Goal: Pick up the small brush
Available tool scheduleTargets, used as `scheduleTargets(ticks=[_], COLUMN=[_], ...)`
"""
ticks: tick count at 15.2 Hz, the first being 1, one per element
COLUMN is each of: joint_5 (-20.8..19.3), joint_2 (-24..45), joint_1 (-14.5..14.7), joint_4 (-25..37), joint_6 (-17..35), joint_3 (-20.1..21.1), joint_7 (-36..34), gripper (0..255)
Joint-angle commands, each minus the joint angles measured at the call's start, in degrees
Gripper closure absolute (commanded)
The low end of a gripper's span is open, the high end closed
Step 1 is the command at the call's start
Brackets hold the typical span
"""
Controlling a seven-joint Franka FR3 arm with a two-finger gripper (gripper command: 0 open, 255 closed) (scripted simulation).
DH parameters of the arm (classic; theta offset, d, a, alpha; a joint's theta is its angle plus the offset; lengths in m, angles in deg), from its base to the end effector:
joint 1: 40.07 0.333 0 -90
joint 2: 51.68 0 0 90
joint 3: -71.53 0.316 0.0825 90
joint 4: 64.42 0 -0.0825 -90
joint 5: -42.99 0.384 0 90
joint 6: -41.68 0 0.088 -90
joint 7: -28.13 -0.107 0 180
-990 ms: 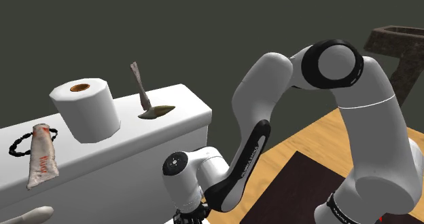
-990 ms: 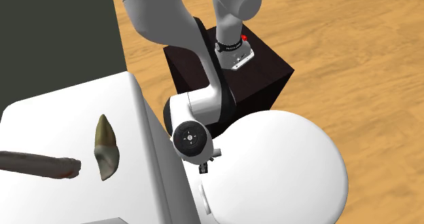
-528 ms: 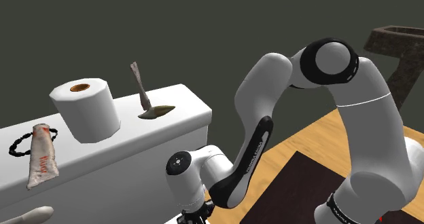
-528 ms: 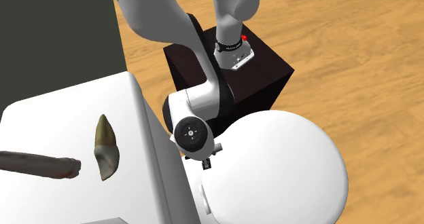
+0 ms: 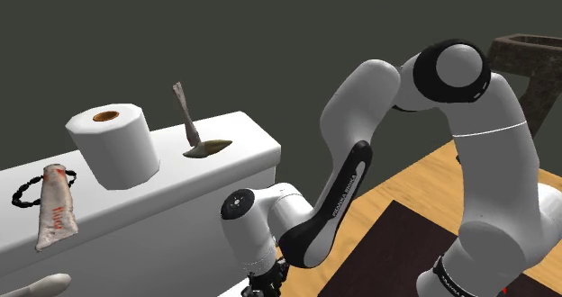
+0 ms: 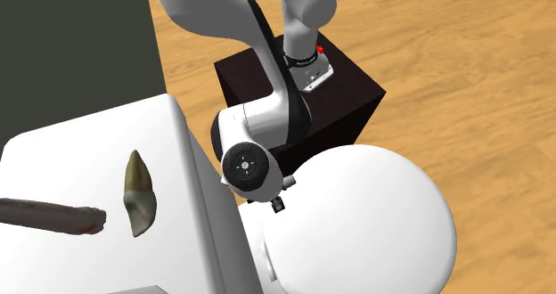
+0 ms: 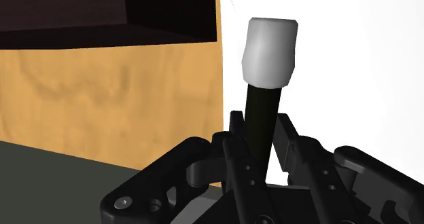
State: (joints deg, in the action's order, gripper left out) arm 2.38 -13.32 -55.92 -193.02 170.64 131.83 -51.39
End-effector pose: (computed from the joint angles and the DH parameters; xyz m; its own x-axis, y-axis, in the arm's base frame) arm 0.3551 0.3656 0.1923 0.9805 -0.1152 -0.1595 -0.0968 -0.9882 0.1186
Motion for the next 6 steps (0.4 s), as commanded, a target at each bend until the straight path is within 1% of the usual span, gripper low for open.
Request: scheduleTargets(ticks=[1,4,6], joint_5=[-1.0,1.5,2.1], joint_2=[-2.6,-4.6,-5.1], joint_1=[-1.6,-3.1,-2.9], joint_4=[1.6,1.4,1.4], joint_6=[-0.1,-1.1,-0.9], joint_3=[1.3,3.3,3.0], joint_7=[1.9,3.3,3.7], gripper=[255,255,255])
